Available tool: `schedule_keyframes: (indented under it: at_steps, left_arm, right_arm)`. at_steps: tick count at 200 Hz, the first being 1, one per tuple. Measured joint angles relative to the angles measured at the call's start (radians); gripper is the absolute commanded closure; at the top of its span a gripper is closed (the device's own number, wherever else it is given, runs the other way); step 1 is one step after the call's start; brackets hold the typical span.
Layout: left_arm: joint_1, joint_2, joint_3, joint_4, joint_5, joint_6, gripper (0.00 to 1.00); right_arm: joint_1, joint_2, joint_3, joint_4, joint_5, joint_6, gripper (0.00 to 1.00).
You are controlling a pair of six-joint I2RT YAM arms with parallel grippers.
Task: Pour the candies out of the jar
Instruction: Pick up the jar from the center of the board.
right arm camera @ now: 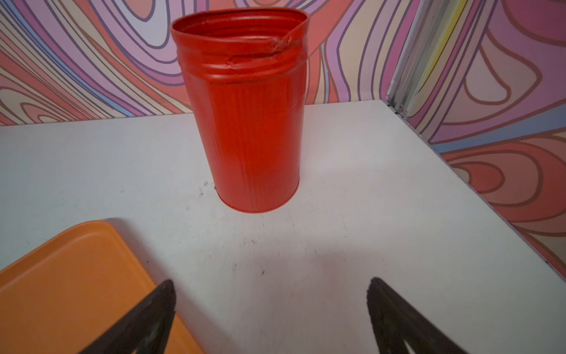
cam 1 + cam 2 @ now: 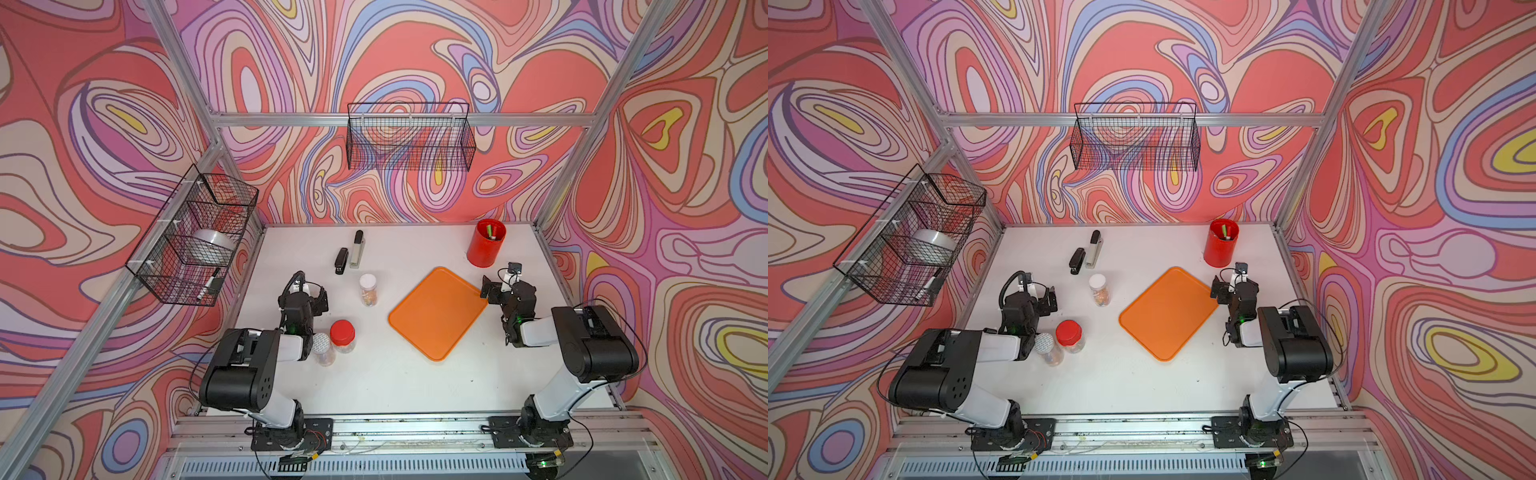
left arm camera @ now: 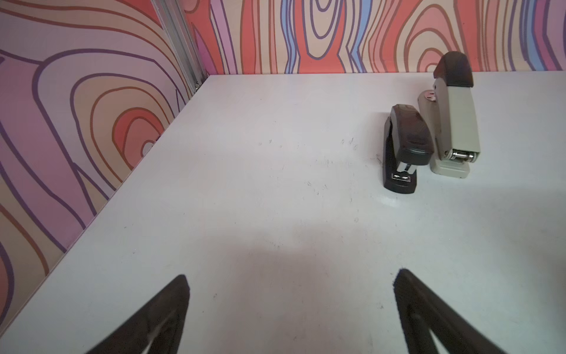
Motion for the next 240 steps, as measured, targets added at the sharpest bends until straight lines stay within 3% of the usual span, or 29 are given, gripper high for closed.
schedule_keyframes:
  at_steps: [240]
  left_arm:
    - [0.001,-0.001,0.0,-0.003,0.007,0.0,0.0]
  right_arm:
    - [0.0,-0.038,0.001,-0.051,0.009,0.0,0.04]
